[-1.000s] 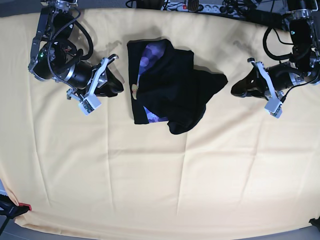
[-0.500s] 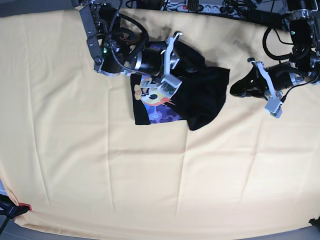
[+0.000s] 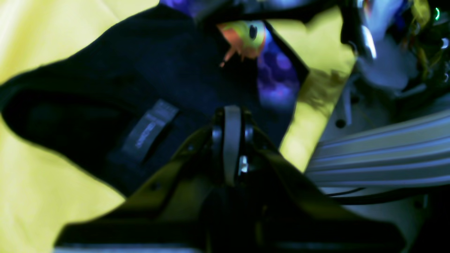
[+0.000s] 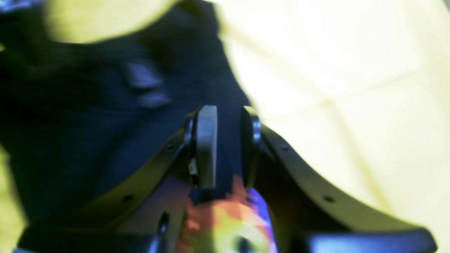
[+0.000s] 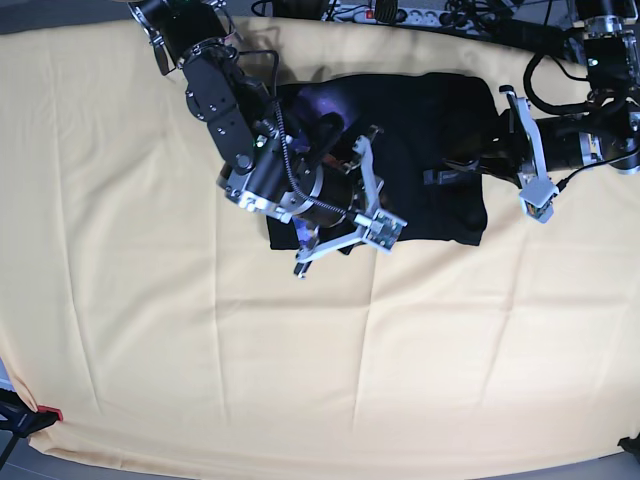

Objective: Fold the T-shirt properly
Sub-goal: 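Grasp the bundle's edge with both grippers and flip it over, then pull the flipped shirt's corners with both grippers to square it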

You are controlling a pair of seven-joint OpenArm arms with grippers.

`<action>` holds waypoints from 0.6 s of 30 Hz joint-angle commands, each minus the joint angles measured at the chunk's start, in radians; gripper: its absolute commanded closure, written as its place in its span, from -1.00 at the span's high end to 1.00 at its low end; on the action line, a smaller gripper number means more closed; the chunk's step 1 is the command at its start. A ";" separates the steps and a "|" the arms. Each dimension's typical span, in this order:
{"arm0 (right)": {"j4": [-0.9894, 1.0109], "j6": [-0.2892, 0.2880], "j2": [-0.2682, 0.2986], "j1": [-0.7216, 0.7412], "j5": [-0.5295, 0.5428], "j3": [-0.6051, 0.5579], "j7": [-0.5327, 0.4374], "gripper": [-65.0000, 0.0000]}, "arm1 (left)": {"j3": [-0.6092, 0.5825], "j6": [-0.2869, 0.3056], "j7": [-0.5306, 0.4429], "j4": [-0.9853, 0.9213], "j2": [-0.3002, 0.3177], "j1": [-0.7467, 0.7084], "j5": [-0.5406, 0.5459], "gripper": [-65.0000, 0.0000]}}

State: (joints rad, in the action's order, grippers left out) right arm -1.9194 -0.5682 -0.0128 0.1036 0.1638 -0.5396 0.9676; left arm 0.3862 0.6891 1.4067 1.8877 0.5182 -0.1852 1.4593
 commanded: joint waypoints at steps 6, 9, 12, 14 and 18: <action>0.127 -0.033 0.063 0.096 0.001 0.154 -0.090 -1.00 | -0.128 0.009 -0.010 0.216 0.017 -0.062 -0.003 -1.00; 0.243 -0.093 0.113 0.151 0.092 0.160 -0.077 -1.00 | -0.309 0.009 -0.043 0.243 0.039 -0.069 -0.267 -1.00; 0.307 -0.130 0.156 0.159 0.156 0.160 -0.034 -1.00 | -0.426 0.009 -0.182 0.228 0.096 -0.069 -0.569 -1.00; 0.321 -0.130 0.180 0.157 0.184 0.160 -0.028 -1.00 | -0.475 -0.006 -0.249 0.206 0.130 -0.069 -0.681 -1.00; 0.321 -0.130 0.233 0.154 0.304 0.160 0.056 -1.00 | -0.547 -0.010 -0.319 0.143 0.156 -0.063 -0.821 -1.00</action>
State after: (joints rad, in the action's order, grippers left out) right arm -1.5845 -0.6964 0.2161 0.2337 0.4725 -0.3847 1.0336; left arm -0.1654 0.6815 1.0714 2.0178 0.6655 -0.2523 0.6430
